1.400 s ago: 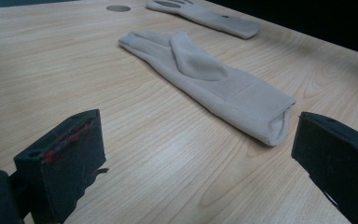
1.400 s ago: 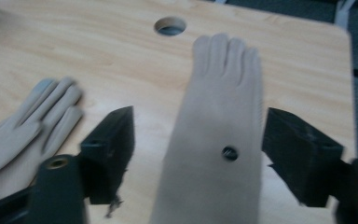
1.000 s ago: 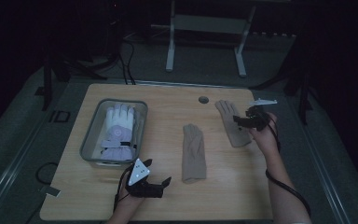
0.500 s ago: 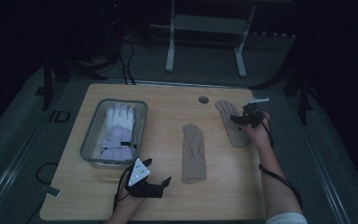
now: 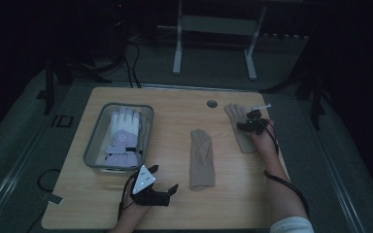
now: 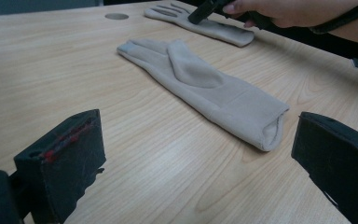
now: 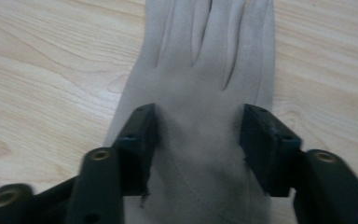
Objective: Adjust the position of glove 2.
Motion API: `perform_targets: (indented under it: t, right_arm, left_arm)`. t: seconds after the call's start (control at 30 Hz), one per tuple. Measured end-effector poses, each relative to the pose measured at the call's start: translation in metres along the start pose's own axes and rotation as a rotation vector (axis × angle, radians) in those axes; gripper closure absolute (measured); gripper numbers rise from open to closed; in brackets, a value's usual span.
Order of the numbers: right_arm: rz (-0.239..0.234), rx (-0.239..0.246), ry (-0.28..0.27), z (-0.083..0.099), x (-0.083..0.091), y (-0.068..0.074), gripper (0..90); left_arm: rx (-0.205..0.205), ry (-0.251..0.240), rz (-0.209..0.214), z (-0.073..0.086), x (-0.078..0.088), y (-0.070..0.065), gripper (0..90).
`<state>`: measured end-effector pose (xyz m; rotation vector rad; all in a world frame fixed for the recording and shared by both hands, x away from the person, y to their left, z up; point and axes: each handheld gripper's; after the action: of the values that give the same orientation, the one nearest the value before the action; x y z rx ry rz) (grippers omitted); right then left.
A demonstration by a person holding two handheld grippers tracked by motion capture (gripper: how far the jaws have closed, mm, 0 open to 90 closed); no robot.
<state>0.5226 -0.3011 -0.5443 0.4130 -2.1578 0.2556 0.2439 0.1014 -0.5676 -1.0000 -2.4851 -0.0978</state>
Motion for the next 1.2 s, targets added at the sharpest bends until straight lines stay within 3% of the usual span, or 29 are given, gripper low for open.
perform_targets:
  t: [0.23, 0.37, 0.57, 0.83, 0.9, 1.2]
  right_arm:
    - [0.039, -0.048, -0.052, 0.006, 0.000, 0.005, 74.2]
    - [0.064, -0.069, -0.045, 0.006, 0.002, 0.007, 79.8]
    - [0.074, -0.108, -0.036, 0.004, 0.017, 0.010, 81.3]
    - [0.109, -0.161, -0.077, 0.009, 0.055, 0.013, 81.3]
    - [0.098, -0.183, -0.088, 0.011, 0.065, 0.014, 81.3]
    - [0.105, -0.187, -0.136, 0.030, 0.104, 0.025, 81.2]
  left_arm:
    - [0.005, -0.002, 0.000, 0.000, 0.000, 0.000, 2.8]
    - [0.012, 0.003, 0.003, 0.000, -0.001, 0.001, 2.8]
    - [0.017, -0.001, -0.002, 0.000, 0.000, 0.002, 2.8]
    - [0.016, -0.001, -0.004, 0.000, 0.000, 0.001, 2.8]
    - [0.017, -0.003, -0.005, 0.000, 0.000, 0.001, 2.9]
    - [0.017, 0.000, -0.005, -0.001, -0.001, 0.001, 2.9]
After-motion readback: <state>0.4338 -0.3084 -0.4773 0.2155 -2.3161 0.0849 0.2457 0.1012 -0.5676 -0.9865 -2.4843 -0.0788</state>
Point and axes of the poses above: each handheld gripper's, and its own axes: x roughly backward along the jaws, z roughly out of its underside, y roughly to its left, and after that the axes turned 6 degrees about y, right-handed
